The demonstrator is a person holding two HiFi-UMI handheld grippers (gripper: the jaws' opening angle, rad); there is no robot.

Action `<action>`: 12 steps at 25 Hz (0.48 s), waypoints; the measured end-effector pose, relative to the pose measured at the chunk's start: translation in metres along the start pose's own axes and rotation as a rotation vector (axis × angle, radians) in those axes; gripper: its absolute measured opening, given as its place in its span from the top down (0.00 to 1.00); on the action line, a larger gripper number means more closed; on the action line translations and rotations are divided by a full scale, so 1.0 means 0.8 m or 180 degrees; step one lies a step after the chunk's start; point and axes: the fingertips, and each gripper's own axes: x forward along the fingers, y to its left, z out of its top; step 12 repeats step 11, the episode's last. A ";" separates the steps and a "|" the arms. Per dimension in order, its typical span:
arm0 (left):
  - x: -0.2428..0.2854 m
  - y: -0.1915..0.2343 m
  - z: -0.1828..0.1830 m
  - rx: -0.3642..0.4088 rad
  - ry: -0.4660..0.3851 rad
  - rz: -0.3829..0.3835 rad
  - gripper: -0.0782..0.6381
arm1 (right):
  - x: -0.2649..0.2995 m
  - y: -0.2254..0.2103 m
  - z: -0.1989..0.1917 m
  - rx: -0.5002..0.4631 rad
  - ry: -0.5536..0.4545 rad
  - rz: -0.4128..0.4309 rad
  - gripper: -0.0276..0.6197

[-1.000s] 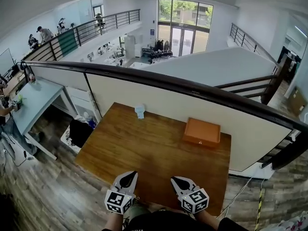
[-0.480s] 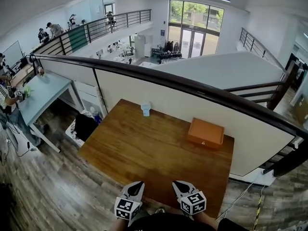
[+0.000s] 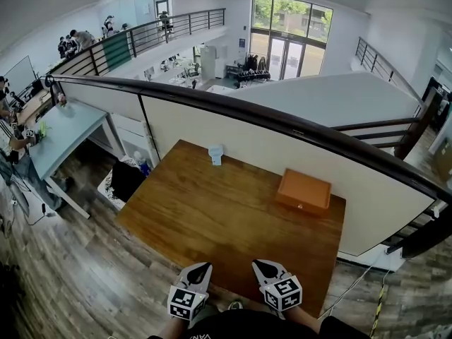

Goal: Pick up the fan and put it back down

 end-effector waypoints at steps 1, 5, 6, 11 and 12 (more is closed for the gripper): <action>0.000 0.000 0.000 -0.0002 -0.0002 0.0001 0.88 | 0.000 0.000 0.000 0.0004 0.0000 0.0005 0.94; 0.000 -0.001 0.002 0.0009 -0.0011 -0.0017 0.88 | 0.002 0.001 0.002 0.0012 -0.0002 -0.0004 0.94; 0.000 0.000 0.001 0.0011 -0.0006 -0.0021 0.88 | 0.003 0.002 0.002 0.0015 0.0000 -0.0006 0.94; 0.001 0.001 -0.004 0.0007 0.0023 -0.0040 0.88 | 0.005 0.003 0.001 0.0024 -0.0003 -0.0007 0.94; 0.001 0.001 -0.004 0.0007 0.0023 -0.0040 0.88 | 0.005 0.003 0.001 0.0024 -0.0003 -0.0007 0.94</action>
